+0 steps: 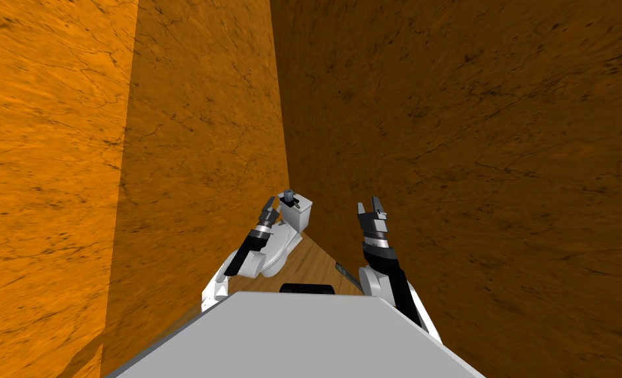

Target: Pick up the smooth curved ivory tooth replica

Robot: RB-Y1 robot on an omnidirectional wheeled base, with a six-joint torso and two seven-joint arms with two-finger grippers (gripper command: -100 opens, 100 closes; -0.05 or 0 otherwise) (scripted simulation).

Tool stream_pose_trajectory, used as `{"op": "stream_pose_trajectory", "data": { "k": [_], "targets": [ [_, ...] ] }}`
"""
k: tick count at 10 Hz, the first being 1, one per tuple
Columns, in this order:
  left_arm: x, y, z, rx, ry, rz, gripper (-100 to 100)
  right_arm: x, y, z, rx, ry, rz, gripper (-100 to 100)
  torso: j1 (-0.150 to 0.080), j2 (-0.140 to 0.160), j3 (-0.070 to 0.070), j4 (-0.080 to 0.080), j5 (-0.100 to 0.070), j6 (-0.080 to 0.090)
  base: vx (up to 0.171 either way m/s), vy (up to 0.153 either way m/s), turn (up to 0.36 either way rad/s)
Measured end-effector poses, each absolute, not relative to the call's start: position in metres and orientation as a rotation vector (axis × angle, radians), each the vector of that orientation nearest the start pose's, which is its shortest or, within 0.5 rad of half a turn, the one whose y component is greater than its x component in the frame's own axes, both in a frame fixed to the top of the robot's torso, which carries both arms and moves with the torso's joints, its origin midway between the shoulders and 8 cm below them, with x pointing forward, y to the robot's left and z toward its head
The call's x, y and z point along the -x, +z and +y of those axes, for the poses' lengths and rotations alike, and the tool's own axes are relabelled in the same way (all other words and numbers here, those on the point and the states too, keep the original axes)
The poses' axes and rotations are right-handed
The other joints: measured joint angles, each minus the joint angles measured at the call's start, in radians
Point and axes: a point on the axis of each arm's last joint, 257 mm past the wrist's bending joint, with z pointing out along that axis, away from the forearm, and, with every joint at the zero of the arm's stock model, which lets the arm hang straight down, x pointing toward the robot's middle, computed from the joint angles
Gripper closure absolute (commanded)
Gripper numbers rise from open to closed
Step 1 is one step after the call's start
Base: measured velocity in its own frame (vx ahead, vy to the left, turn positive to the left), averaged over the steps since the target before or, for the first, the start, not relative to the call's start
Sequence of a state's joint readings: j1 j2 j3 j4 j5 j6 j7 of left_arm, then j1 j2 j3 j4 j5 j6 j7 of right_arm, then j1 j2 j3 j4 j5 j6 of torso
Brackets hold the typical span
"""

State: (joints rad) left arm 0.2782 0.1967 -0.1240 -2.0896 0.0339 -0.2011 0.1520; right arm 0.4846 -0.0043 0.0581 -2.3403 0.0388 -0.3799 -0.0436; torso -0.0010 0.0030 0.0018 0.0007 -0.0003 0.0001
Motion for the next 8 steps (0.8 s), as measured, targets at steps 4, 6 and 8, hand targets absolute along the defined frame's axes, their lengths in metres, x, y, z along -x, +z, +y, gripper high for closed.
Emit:
{"op": "stream_pose_trajectory", "data": {
  "k": [4, 6, 8],
  "targets": [
    [-0.462, -0.072, 0.205, 0.880, -1.475, 1.055, -100, -0.356, 0.033, -0.255, -0.693, 1.369, 0.659, 0, 0.001, -0.002, -0.001, 0.000, 0.000, 0.000, -0.022, -0.003, -0.025],
    [-0.472, -0.080, 0.200, 0.897, -1.451, 1.108, -100, -0.356, 0.033, -0.255, -0.693, 1.369, 0.659, 0, 0.001, -0.002, -0.001, 0.000, 0.000, 0.000, -0.015, -0.007, -0.007],
    [-0.482, -0.093, 0.197, 0.918, -1.426, 1.154, -100, -0.356, 0.033, -0.255, -0.693, 1.369, 0.659, 0, 0.000, -0.003, -0.002, -0.001, 0.000, 0.000, -0.013, -0.012, -0.044]
  ]
}}
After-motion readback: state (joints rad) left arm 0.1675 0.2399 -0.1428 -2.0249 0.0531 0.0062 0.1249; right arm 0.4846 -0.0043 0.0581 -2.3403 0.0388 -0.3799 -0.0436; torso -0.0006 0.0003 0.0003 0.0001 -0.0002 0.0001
